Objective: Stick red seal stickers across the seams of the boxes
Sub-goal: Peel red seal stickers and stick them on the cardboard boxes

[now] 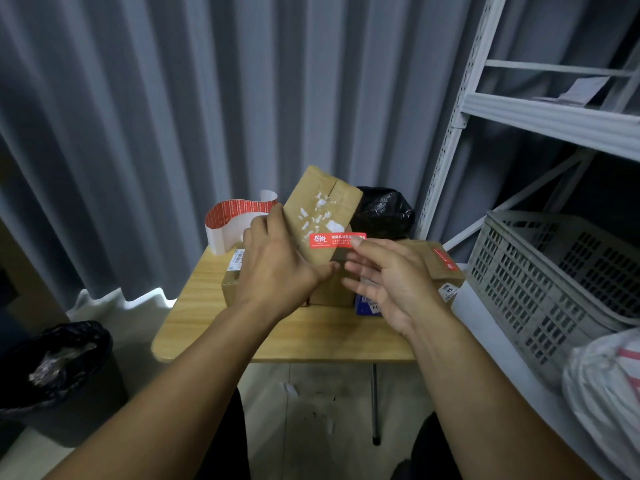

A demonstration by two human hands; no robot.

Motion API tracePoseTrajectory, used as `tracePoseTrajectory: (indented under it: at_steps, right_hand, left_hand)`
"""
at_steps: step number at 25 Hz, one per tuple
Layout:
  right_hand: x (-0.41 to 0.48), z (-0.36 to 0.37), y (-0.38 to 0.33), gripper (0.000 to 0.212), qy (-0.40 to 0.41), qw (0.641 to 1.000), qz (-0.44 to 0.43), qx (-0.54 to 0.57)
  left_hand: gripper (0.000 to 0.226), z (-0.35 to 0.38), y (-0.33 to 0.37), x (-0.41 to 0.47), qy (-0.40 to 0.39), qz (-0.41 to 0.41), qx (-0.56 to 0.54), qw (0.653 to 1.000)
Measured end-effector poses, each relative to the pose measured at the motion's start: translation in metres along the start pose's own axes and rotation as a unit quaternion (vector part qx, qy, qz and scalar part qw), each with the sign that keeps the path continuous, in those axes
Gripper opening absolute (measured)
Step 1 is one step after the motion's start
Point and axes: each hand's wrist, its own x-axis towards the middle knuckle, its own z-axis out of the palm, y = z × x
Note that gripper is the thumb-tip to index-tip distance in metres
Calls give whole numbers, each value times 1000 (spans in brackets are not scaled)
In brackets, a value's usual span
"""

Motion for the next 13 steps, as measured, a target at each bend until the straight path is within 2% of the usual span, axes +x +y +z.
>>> tracePoseTrajectory:
  at_steps: [2,4,13]
  right_hand:
    - [3,5,1,9,-13,1000,-2,-21]
    - [4,9,2,4,-7,1000,-27,-12]
    - [1,20,9,6,35,993,-108,-28]
  left_hand:
    - [113,4,2,0,4,8,1,1000]
    - [115,6,4,-1,8,18,3,1000]
    - [116,3,-2,4,31,35,17,999]
